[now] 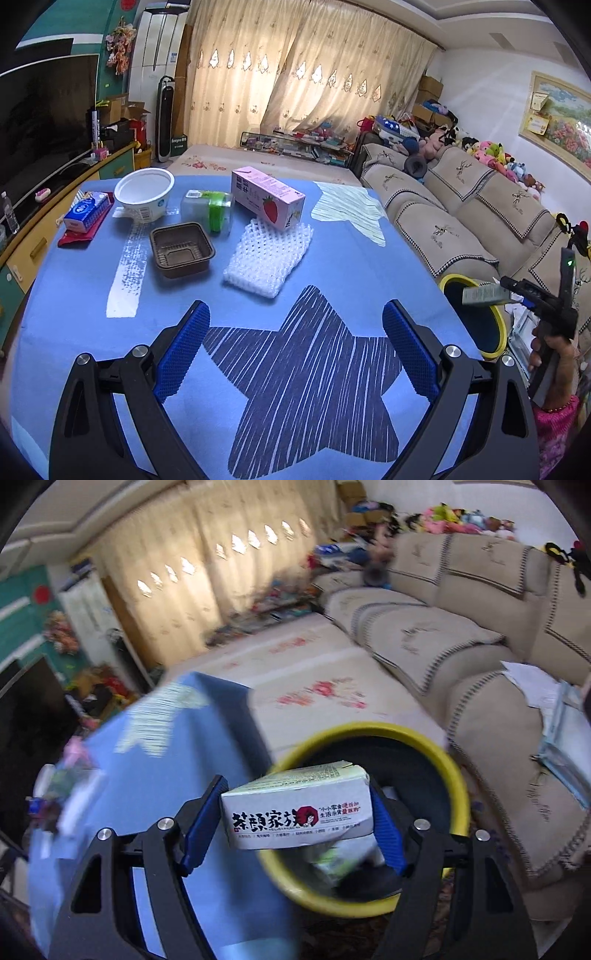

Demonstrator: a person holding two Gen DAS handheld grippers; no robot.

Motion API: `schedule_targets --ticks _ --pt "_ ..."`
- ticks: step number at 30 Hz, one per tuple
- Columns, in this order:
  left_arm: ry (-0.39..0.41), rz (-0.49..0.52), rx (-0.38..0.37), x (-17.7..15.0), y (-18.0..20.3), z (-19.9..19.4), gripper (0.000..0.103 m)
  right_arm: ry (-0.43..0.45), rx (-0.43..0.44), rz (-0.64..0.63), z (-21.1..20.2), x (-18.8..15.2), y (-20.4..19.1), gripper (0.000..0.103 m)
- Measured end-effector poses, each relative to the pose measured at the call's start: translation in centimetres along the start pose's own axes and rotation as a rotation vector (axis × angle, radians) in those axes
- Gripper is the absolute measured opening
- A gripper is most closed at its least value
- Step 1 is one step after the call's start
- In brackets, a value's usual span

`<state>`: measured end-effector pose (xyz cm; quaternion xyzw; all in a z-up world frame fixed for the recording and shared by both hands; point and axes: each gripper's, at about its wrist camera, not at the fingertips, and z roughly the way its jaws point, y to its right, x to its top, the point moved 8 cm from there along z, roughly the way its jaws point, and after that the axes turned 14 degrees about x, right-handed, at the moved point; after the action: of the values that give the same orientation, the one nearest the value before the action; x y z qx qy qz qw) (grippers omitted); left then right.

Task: Collect trash
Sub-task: 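Carry the white box over the bin and open the right tool, then grasp the brown plastic tray rim with the left tool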

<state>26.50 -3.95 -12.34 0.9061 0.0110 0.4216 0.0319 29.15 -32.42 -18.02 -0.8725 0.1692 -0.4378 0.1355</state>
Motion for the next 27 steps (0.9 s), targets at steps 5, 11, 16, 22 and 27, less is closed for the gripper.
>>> schedule_targets --ticks 5,11,16,22,27 --pt "-0.011 0.019 0.033 0.4 0.1 1.7 0.093 -0.004 -0.027 0.069 1.5 -0.4 3.1 0.072" --pt "-0.027 0.033 0.085 1.9 -1.4 4.5 0.093 -0.022 -0.020 0.067 2.4 -1.2 3.6 0.074" --pt "-0.040 0.057 0.140 3.9 -3.0 7.8 0.088 -0.062 0.004 0.066 4.1 -2.0 2.9 0.075" --pt "-0.125 0.057 0.183 5.2 -5.3 13.4 0.068 -0.098 0.013 0.054 5.7 -3.0 1.9 0.075" --pt "-0.167 0.079 0.221 5.4 -6.0 16.3 0.056 -0.117 0.021 0.045 6.5 -3.2 1.2 0.074"
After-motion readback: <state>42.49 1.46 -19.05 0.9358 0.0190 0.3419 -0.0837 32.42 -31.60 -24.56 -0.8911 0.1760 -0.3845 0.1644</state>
